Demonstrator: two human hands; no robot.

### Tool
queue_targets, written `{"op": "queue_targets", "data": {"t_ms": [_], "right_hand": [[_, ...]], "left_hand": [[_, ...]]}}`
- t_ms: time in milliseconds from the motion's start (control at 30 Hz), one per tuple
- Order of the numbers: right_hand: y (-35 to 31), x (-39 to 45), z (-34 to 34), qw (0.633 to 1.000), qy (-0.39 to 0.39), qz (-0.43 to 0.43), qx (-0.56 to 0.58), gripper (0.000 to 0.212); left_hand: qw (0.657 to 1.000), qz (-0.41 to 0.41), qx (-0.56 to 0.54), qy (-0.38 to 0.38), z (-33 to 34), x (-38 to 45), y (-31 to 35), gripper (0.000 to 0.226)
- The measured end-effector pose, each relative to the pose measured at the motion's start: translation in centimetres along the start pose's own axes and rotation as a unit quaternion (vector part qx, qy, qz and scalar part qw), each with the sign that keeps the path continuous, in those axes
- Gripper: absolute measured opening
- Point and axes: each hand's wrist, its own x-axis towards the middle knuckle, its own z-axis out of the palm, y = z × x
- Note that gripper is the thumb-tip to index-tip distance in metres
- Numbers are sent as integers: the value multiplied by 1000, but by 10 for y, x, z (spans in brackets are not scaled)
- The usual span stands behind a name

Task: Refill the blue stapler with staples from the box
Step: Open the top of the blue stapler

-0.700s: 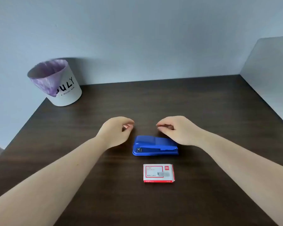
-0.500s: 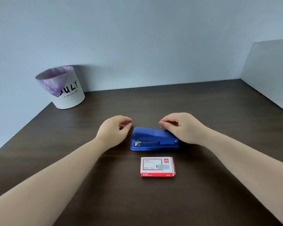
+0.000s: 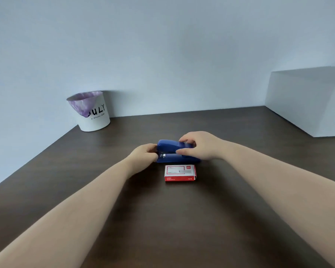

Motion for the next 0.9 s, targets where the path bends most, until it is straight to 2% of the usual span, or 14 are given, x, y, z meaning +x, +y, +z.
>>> {"op": "queue_targets", "data": {"t_ms": [133,267,367,500,667,833,900], "right_hand": [[-8,10,9,1000,-11,-26,-14,49],[-13,22,15,1000,12,-25,2,35],[-14,23,18,999,36,-25,22,28],[-12,17,13,993,94,-21,66,26],[-10,7,-3,983,126,13,133,32],[5,-3,-22,965,174,59,189,19],[14,-7,-24,949,189,79,240,24]], "left_hand": [[999,22,10,-32,2,-7,-2,40],[997,52,45,19,2,-4,-9,37],[997,52,48,21,4,-2,-12,36],[993,79,67,49,4,1,-13,31],[990,91,92,49,3,3,-14,30],[990,94,96,53,4,5,-16,33],[990,95,94,53,4,4,-16,30]]}}
